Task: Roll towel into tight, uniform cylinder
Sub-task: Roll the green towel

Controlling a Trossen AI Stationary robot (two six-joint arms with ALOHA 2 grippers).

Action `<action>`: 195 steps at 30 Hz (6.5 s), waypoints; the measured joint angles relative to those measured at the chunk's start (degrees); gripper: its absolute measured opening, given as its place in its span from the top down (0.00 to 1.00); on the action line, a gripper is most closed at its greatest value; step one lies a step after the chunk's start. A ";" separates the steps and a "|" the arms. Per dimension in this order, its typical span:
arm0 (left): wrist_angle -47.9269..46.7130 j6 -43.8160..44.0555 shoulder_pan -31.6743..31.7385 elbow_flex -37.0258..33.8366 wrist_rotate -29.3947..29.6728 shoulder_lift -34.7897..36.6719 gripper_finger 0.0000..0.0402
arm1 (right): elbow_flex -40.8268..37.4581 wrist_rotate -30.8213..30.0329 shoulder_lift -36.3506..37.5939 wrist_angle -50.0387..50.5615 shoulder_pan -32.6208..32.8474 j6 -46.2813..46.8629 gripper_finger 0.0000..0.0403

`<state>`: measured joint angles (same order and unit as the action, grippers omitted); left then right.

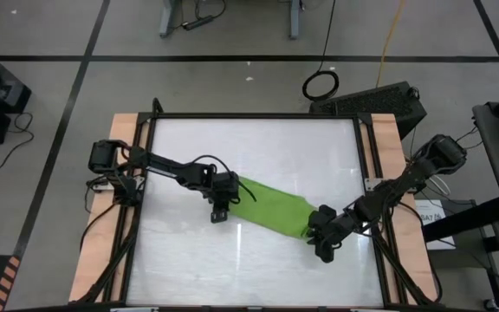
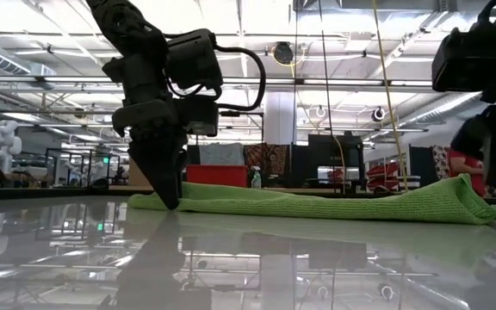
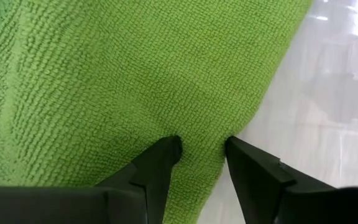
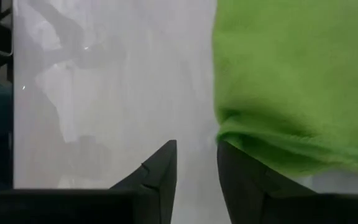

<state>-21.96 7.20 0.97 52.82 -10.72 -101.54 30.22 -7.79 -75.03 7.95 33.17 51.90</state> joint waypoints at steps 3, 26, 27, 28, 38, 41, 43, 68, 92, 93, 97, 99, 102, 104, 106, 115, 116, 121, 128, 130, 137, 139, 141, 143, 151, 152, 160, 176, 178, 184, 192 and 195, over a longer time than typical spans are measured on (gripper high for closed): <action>1.20 0.00 0.00 0.01 0.01 -0.02 0.60 | 0.00 -2.25 -0.94 0.00 -0.14 -0.05 0.75; 1.53 -0.53 0.05 0.02 0.27 -0.04 0.60 | 0.02 -2.45 -4.21 4.50 1.49 3.83 0.99; 1.41 -0.57 0.07 0.02 0.31 -0.04 0.60 | 0.02 -2.41 -3.45 5.64 1.91 3.61 0.99; 1.19 -0.63 0.07 0.02 0.33 -0.04 0.60 | -0.02 -2.24 -2.54 6.55 2.44 3.14 0.99; -0.05 -2.10 0.07 0.08 0.39 -0.04 0.60 | -0.02 2.92 6.94 7.99 4.96 -0.69 0.98; -1.36 -3.39 0.07 0.07 0.65 -0.03 0.60 | -0.01 3.87 9.38 6.39 6.18 -1.65 0.91; -1.89 -5.03 0.07 0.07 0.91 -0.02 0.60 | 0.02 2.64 10.75 7.61 6.38 -1.28 0.85; -5.86 -4.05 -0.66 7.82 12.54 6.11 0.60 | -0.02 -12.82 9.66 11.51 -8.29 -9.55 0.72; -7.37 -8.17 4.40 6.67 20.16 -3.56 0.60 | 0.02 3.32 -15.09 -22.13 -14.58 -11.82 0.72; -6.75 -9.94 5.11 6.64 21.51 -3.60 0.60 | 0.00 4.17 -16.01 -25.01 -14.21 -11.02 0.72; -5.80 -16.43 8.25 7.66 28.17 -3.79 0.60 | 0.02 7.73 -19.00 -37.21 -13.11 -10.47 0.72; -6.30 -17.01 9.89 8.84 30.22 -4.01 0.60 | 0.09 9.64 -19.41 -41.57 -13.12 -11.36 0.72; -8.70 -15.25 11.39 12.27 30.75 -3.82 0.60 | 0.23 9.17 -17.26 -41.97 -13.31 -11.98 0.72; -11.21 -13.53 11.36 15.05 30.71 -3.46 0.60 | 0.26 7.98 -14.25 -39.70 -13.31 -12.81 0.72; -12.89 -12.33 10.64 17.56 29.32 -3.47 0.60 | 0.39 6.13 -10.93 -35.40 -13.31 -13.61 0.72; -7.78 -12.00 3.23 21.29 17.49 -3.99 0.60 | 0.28 -0.90 -2.61 -6.72 -13.70 -13.47 0.72; -6.67 -11.97 2.60 21.33 16.32 -4.31 0.60 | 0.28 -0.90 -2.93 -6.32 -13.91 -13.58 0.72; -5.26 -10.47 0.67 21.31 12.41 -8.46 0.60 | 0.26 -0.94 -7.02 -8.05 -15.88 -16.33 0.70; -6.78 -8.79 0.39 21.40 12.10 -13.21 0.60 | 0.26 0.51 -13.56 -15.50 -18.80 -22.62 0.70; -7.07 -8.76 0.39 21.57 12.05 -13.53 0.60 | 0.30 2.16 -14.77 -19.33 -19.53 -24.30 0.70; -5.66 -7.71 0.51 21.44 12.06 -13.67 0.60 | 0.22 3.86 -16.11 -23.83 -21.81 -28.47 0.71; -5.65 -7.47 0.55 21.44 12.04 -13.68 0.60 | 0.35 5.38 -16.86 -26.12 -22.72 -28.83 0.71; -5.63 -7.47 0.55 21.44 12.03 -13.68 0.60 | 0.24 7.43 -17.01 -26.53 -23.16 -28.96 0.71; -5.63 -7.45 0.55 21.44 12.07 -13.70 0.60 | 0.50 8.38 -17.50 -28.20 -23.45 -28.65 0.71; -5.12 -6.03 1.25 21.42 12.04 -13.77 0.60 | 0.42 17.63 -17.50 -33.52 -21.53 -23.65 0.71; -4.84 -6.03 1.47 21.40 12.05 -13.79 0.60 | 0.42 18.31 -17.50 -34.82 -20.93 -23.32 0.71; -2.52 -6.02 2.68 21.31 12.49 -13.90 0.60 | 0.48 16.06 -17.45 -40.19 -18.69 -21.19 0.71; -8.04 -6.61 2.73 21.16 12.55 -10.00 0.60 | 0.39 6.32 -13.45 -19.68 -14.95 -16.34 0.71; -7.18 -6.44 2.71 21.22 12.55 -8.48 0.60 | 0.37 3.69 -13.45 -19.83 -14.95 -17.58 0.71; -4.51 -6.07 2.69 21.29 9.87 -7.52 0.60 | 0.45 -0.19 -13.69 -26.53 -16.44 -25.89 0.68; -4.12 -4.48 1.84 21.29 7.43 -8.55 0.60 | 0.48 1.52 -16.84 -29.76 -19.34 -27.51 0.58; -3.62 -3.79 1.58 21.30 6.43 -8.76 0.60 | 0.42 3.97 -18.72 -31.82 -19.58 -26.78 0.58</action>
<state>-25.58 3.40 2.55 74.12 -4.29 -110.30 30.63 -3.81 -93.75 -23.86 13.58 25.12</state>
